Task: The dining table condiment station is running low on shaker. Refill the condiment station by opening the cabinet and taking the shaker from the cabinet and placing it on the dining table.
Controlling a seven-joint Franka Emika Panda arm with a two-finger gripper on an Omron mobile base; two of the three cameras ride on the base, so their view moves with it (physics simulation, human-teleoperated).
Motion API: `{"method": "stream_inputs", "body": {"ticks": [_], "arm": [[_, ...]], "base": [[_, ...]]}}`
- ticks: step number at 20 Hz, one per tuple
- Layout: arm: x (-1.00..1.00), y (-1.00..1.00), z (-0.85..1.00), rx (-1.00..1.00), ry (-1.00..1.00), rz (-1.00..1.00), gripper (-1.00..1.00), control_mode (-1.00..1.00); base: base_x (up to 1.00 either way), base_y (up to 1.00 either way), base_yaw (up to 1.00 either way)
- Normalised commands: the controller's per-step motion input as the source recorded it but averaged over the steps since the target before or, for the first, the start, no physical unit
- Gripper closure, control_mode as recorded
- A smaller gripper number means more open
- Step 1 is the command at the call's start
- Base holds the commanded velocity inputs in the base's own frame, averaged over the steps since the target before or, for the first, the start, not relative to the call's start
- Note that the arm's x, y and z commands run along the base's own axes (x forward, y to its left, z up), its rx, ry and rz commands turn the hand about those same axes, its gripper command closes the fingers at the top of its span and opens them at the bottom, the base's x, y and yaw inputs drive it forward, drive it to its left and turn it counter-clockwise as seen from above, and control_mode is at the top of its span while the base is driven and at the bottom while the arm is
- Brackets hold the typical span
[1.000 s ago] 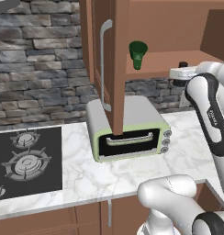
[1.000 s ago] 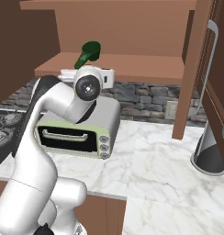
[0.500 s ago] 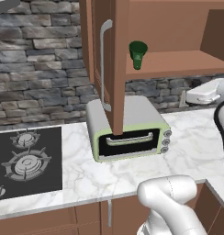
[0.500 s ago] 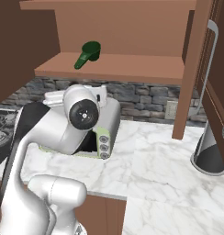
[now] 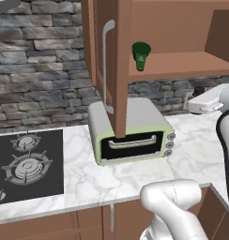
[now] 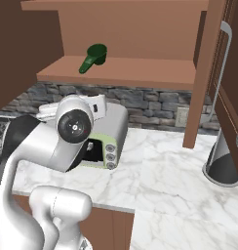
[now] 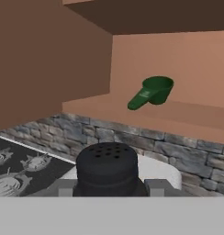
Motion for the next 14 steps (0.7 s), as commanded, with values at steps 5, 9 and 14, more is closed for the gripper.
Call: {"method": "stream_inputs", "body": {"ticks": [5, 9, 14], "arm": [[0.0, 0.0, 0.0, 0.0, 0.0, 0.0, 1.0, 1.0], [0.0, 0.0, 0.0, 0.0, 0.0, 0.0, 1.0, 1.0], [0.0, 0.0, 0.0, 0.0, 0.0, 0.0, 1.0, 1.0]], "base": [[-0.79, 0.07, 0.27], [-0.97, 0.32, 0.51], [-0.48, 0.67, 0.64]]}}
